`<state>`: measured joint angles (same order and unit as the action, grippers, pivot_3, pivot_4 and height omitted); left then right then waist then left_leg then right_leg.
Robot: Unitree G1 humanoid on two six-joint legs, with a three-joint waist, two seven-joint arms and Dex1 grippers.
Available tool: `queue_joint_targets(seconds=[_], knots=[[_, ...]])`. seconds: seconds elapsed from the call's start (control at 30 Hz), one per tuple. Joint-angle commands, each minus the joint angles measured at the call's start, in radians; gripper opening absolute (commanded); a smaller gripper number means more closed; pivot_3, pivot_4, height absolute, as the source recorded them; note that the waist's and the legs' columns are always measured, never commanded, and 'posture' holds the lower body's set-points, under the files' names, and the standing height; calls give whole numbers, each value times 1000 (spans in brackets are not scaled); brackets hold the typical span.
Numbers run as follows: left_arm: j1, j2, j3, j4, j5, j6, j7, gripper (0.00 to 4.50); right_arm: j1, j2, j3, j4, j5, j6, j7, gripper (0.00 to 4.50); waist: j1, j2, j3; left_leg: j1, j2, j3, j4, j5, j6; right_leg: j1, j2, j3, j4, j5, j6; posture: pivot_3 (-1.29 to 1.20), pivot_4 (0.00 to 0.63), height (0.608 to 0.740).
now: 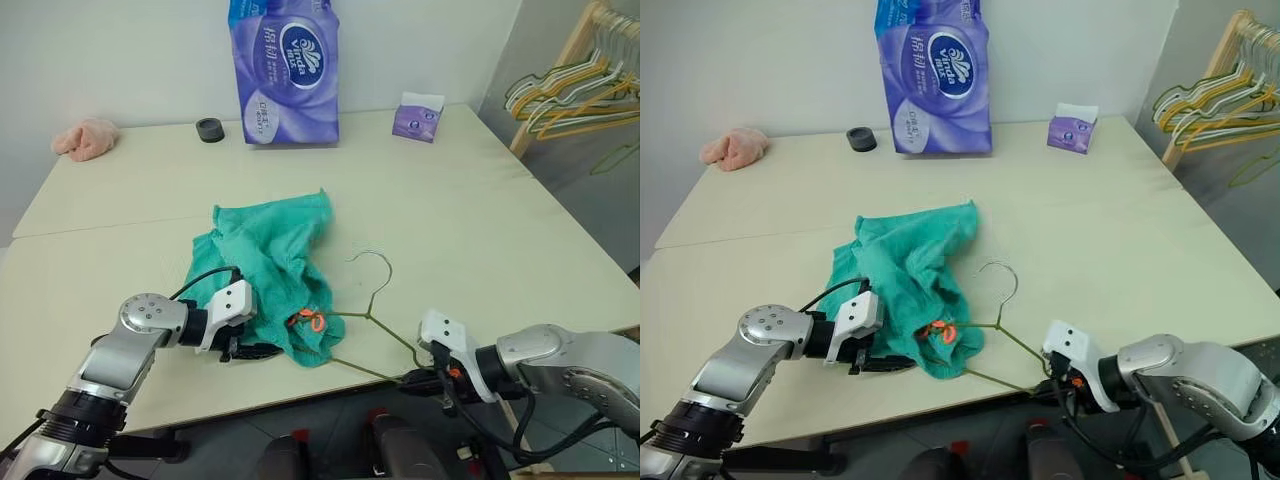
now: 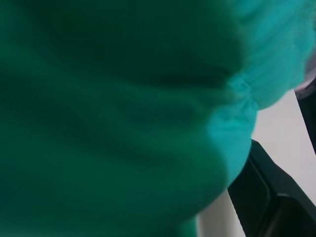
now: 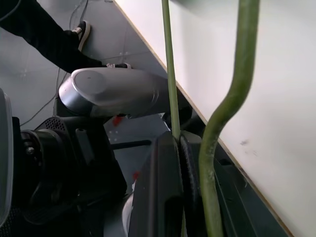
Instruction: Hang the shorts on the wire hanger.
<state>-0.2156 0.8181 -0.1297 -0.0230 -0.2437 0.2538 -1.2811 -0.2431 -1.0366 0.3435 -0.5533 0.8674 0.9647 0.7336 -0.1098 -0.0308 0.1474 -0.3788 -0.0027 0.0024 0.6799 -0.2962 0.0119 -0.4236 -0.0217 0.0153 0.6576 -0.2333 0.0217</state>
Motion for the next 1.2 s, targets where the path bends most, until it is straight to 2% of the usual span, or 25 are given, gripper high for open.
queue_joint_targets(seconds=[0.03, 0.17, 0.37, 0.6, 0.67, 0.83, 1.2], knots=[[-14, 7, 7, -14, -7, -10, -8, 2923, 7, -21, -142, 78, 36, 8, 72, 0, 1, 0, 0, 0, 0, 0, 0, 0, 0, 0, 0, 0, 0, 0, 0, -198, 114, 740], [-7, 5, 7, -21, -8, -10, -5, 2923, 26, 10, -233, 132, 88, 83, 68, 0, 2, 0, 0, 0, 0, 0, 0, 0, 0, 0, 0, 0, 0, 0, 0, -200, 113, 740], [14, 12, 17, -48, -29, 12, -9, 2923, 135, -113, -275, 104, -21, -25, 251, 0, 6, 1, 0, 0, 0, 0, 0, 0, 0, 0, -1, 0, 0, 0, 0, -196, 116, 740], [0, 13, 49, -62, -76, 64, 4, 2923, 60, -23, -482, 210, 133, 70, 216, 0, 4, 0, 0, 1, 0, 0, 0, 0, 0, 1, 0, 0, 1, 0, 0, -194, 115, 740], [1, 18, 50, -66, -79, 67, 1, 2923, 79, -42, -481, 219, 100, 83, 221, 0, 6, 0, 0, 1, -1, 0, 0, 0, 0, 1, 0, 0, 1, 0, 0, -194, 115, 740], [4, 25, 47, -71, -82, 67, -1, 2923, 64, -10, -465, 321, 27, 105, 169, 0, 14, 0, 0, 1, -1, 0, 0, 0, 0, 2, 0, 1, 1, 0, 0, -194, 115, 740], [16, 30, 42, -90, -83, 68, -1, 2923, -56, 61, -304, 419, -132, 97, 192, 0, 17, 1, 0, 2, -1, 1, 0, 0, 0, 1, 0, 1, 1, 0, 0, -184, 111, 740]])
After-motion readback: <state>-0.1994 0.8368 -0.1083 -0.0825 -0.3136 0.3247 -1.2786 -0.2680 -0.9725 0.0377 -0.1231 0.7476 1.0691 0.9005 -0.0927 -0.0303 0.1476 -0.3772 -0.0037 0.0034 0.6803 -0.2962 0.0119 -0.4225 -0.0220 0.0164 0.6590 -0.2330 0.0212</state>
